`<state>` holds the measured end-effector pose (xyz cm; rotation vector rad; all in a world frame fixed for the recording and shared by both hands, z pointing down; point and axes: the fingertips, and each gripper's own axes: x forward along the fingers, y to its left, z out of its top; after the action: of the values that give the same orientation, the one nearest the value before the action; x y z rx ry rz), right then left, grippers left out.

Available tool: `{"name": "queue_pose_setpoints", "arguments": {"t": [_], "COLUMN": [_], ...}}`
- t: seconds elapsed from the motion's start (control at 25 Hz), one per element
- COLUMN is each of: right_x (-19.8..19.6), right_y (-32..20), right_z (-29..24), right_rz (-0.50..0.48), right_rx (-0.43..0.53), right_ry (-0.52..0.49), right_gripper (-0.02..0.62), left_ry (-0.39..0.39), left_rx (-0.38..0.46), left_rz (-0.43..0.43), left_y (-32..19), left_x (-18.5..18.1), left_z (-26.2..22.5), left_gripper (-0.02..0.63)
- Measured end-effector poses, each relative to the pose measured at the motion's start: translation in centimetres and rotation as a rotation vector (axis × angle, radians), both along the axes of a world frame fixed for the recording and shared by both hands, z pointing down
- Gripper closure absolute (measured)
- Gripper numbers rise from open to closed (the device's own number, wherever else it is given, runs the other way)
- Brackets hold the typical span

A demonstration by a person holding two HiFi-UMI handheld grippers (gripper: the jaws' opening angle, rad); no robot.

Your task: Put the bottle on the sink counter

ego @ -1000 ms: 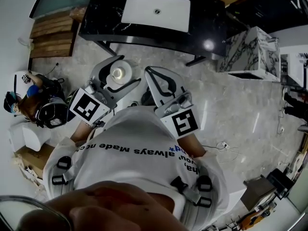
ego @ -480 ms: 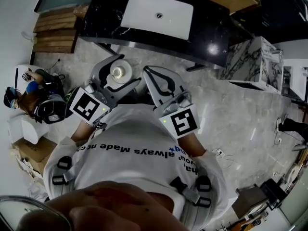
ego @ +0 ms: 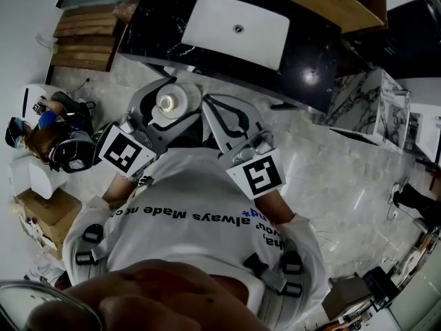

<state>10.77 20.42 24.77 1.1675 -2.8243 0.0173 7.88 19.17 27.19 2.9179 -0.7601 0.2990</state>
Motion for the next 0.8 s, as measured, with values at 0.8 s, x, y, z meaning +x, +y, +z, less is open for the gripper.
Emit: {"name": "queue_pose_setpoints", "arguments": {"t": [0.8], "right_x": [-7.6], "right_y": [-19.1], "right_z": [-0.2], "right_rz": [-0.034], "right_rx": [0.027], "right_ry": [-0.001], "right_gripper": [0.589], "left_ry": [0.015], "left_rx": [-0.009], "left_rz": [-0.037], "left_y": [-18.5], "left_x": [-7.4], "left_z": [0.8], "left_gripper": [0.272]}}
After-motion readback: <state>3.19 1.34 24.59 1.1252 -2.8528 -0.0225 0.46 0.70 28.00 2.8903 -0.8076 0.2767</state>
